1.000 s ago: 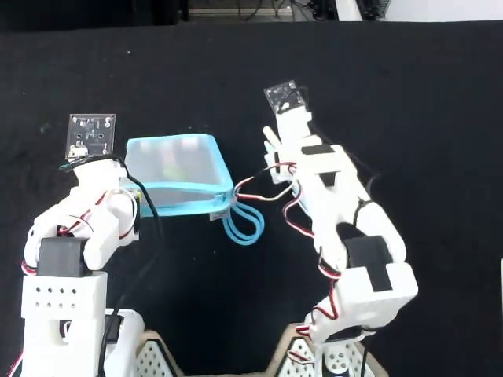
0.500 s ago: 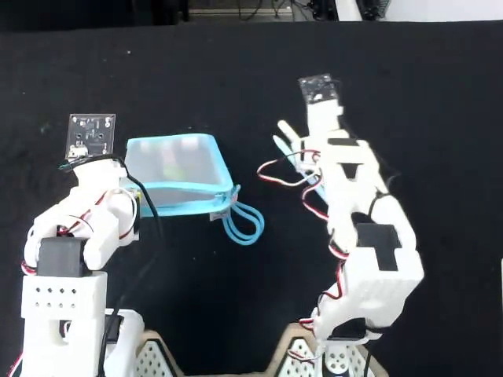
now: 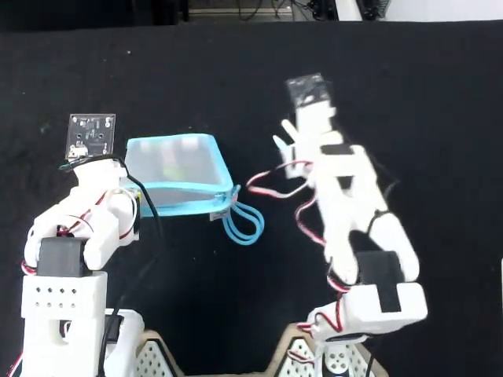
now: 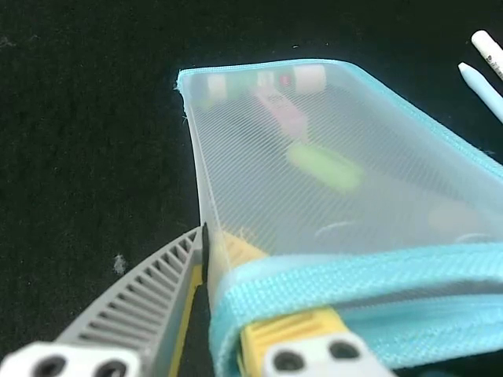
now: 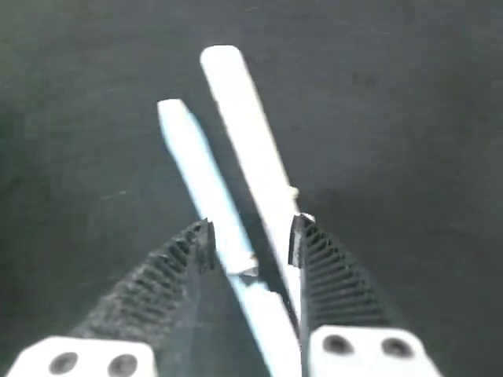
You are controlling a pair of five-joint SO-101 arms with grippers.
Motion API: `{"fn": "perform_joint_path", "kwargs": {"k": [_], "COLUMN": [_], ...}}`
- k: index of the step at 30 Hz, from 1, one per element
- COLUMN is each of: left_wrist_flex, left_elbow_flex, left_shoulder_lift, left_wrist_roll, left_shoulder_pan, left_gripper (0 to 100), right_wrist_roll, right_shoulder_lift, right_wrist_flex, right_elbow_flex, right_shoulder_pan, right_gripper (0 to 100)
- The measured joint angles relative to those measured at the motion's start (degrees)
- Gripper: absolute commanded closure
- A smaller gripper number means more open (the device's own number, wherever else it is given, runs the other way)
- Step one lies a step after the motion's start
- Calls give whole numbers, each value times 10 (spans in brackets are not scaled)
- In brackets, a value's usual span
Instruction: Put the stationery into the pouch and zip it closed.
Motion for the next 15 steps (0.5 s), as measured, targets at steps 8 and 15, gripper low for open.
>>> {"fn": "perform_joint_path", "kwargs": {"k": [8, 15], "left_wrist_flex": [0, 0], "left_elbow_flex": [0, 0], "left_shoulder_lift": [0, 0], "left_wrist_roll": [0, 0], "left_shoulder_pan": [0, 0], "left_gripper": [970, 970], "right_wrist_roll": [99, 113], "right_shoulder_lift": [25, 80], "right_wrist_flex": [-143, -160], "right_elbow_flex": [52, 42], "right_shoulder_pan": [-33, -32], "right_gripper": [850, 850]}}
